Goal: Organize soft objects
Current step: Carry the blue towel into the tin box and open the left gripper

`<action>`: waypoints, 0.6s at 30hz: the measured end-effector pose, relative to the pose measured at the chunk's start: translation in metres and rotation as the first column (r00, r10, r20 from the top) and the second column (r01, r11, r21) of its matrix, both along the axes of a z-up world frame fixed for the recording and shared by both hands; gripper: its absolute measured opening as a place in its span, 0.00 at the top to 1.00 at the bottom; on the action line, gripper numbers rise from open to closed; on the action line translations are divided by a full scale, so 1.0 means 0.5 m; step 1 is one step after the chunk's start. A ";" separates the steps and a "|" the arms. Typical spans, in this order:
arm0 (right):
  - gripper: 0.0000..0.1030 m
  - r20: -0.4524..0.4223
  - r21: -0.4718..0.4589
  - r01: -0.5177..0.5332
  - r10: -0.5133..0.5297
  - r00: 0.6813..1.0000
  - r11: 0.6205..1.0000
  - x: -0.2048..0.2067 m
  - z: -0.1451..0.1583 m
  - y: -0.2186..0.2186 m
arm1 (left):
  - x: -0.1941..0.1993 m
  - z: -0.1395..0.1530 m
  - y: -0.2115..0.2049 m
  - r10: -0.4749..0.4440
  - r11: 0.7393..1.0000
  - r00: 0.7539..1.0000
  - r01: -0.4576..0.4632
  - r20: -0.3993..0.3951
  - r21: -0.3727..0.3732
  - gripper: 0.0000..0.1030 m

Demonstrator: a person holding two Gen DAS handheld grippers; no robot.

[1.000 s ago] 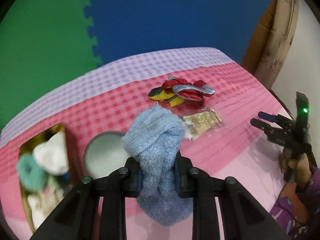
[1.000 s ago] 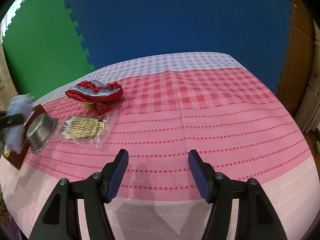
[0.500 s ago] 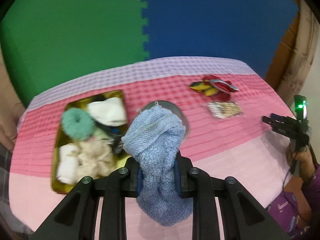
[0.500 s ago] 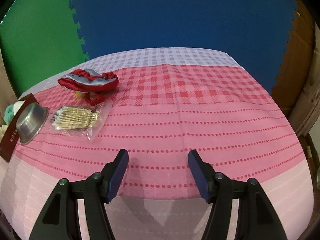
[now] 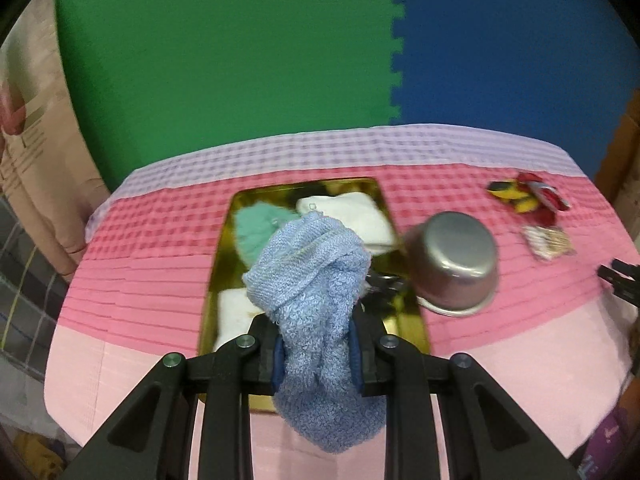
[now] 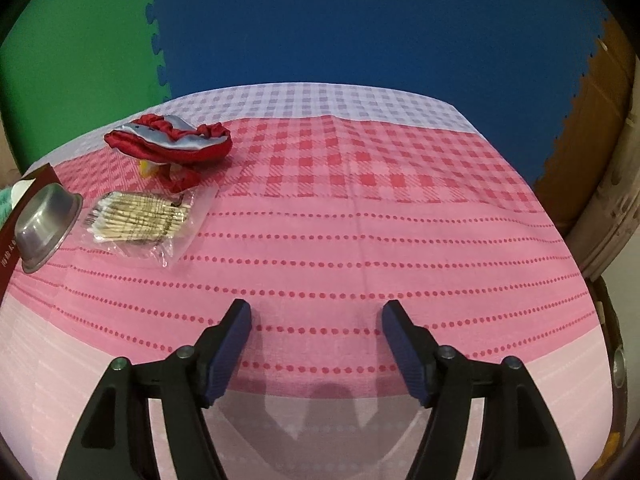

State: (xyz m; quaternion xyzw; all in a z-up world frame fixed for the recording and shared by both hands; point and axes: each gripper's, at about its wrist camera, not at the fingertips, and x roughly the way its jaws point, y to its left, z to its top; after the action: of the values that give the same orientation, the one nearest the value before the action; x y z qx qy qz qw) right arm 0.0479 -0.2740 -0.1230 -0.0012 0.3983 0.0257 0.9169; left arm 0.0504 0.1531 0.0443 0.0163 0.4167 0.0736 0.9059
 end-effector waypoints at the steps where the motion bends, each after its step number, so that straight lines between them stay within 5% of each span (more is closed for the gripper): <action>1: 0.32 -0.001 -0.002 0.001 -0.001 1.000 1.000 0.000 0.000 0.000 | 0.005 -0.006 0.008 0.006 1.000 1.000 -0.006 -0.006 0.004 0.78; 18: 0.31 -0.005 -0.010 -0.001 0.001 1.000 1.000 0.004 -0.002 0.002 | 0.065 -0.075 0.083 0.079 0.997 0.995 -0.079 -0.066 -0.003 0.78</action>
State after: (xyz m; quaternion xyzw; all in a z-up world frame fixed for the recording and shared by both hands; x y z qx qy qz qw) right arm 0.0497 -0.2731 -0.1241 -0.0057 0.4007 0.0240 0.9159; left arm 0.0831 0.1946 0.0066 -0.0003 0.4469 0.1075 0.8881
